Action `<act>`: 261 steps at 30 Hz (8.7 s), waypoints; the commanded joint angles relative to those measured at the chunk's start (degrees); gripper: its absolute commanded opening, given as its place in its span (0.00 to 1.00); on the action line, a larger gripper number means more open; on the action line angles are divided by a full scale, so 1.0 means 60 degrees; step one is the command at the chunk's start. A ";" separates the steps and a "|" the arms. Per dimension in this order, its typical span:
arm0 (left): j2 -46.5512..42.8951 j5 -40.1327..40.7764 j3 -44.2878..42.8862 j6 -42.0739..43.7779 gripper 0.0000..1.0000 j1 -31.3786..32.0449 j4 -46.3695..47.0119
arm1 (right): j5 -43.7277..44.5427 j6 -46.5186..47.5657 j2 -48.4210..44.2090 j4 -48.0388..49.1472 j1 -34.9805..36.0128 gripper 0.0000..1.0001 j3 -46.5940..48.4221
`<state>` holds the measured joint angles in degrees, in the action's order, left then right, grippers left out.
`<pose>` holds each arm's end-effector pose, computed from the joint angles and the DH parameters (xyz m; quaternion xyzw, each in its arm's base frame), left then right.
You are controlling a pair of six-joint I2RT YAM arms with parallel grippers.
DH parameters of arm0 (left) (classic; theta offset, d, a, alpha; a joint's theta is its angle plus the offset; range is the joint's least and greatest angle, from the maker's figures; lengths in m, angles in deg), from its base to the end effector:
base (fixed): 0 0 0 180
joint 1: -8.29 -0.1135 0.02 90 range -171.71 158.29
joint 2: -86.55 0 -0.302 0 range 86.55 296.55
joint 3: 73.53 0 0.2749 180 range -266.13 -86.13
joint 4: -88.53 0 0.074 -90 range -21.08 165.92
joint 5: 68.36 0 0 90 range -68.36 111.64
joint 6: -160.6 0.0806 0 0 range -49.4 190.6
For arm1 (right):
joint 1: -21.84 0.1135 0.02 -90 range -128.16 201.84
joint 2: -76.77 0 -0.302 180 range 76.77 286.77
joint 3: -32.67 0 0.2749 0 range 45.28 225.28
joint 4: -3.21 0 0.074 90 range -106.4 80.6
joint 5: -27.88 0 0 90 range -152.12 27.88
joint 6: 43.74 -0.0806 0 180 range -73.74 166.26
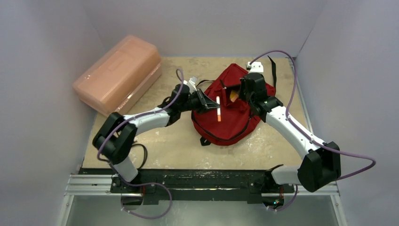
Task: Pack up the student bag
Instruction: Place the stationery in the student bag, then zip the student bag at the center of the board.
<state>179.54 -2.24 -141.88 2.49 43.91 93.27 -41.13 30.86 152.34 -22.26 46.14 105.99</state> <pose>0.3261 -0.2738 0.2502 -0.1100 0.8022 -0.5465 0.2137 0.3323 0.1184 0.3258 0.0286 0.8464 0.0260 0.5312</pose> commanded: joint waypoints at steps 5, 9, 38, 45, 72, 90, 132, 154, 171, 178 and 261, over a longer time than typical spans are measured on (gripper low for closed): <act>0.3114 0.0682 -0.2346 -0.3004 0.00 0.1306 0.3838 | -0.0113 -0.0028 -0.0593 0.0451 -0.0024 0.00 0.0438; 0.3747 0.1702 -0.3141 -0.2829 0.00 0.1432 0.3236 | -0.0098 -0.0041 -0.0732 0.0441 -0.0025 0.00 0.0400; 0.3579 0.4532 -0.5488 -0.2922 0.40 0.1450 -0.3068 | -0.0253 -0.0014 -0.0628 0.0434 -0.0034 0.00 0.0427; 0.1286 0.3468 -0.3469 0.0090 0.40 0.1514 -0.2312 | 0.0114 -0.0067 -0.0552 -0.0011 -0.0032 0.00 0.0536; 0.1312 -0.0903 -0.2444 0.6161 0.23 -0.0671 -0.4840 | -0.3474 0.0641 -0.0498 -0.1177 -0.0023 0.43 -0.0021; -0.0111 -0.2369 0.2040 0.2241 0.00 -0.0646 0.1095 | -0.2685 0.0916 0.2562 -0.1376 0.1751 0.55 0.3604; -0.0280 -0.2063 0.2126 0.2132 0.32 -0.0675 0.1109 | 0.1795 0.1397 0.4192 -0.0630 0.2678 0.00 0.3896; 0.2585 -0.1008 -0.3050 0.3909 0.41 -0.1290 -0.2792 | -0.0008 -0.0485 0.1952 0.2114 0.1982 0.00 0.1033; 0.3271 -0.0390 -0.2933 0.3907 0.00 -0.1343 -0.2642 | 0.0500 -0.1357 0.0626 0.1944 0.1380 0.00 0.0075; 0.3719 -0.0353 -0.2705 0.3754 0.00 -0.1394 -0.2467 | 0.0692 -0.1506 -0.0756 0.1570 0.0974 0.00 -0.0789; 0.2125 -0.0873 -0.3884 0.6062 0.60 -0.0937 -0.3773 | -0.6203 -0.2303 -0.0578 0.1140 -0.0494 0.47 -0.1550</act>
<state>188.28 -2.83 -162.40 37.76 38.66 71.15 -80.08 17.92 148.42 -15.81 42.84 94.67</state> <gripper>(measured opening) 0.596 0.500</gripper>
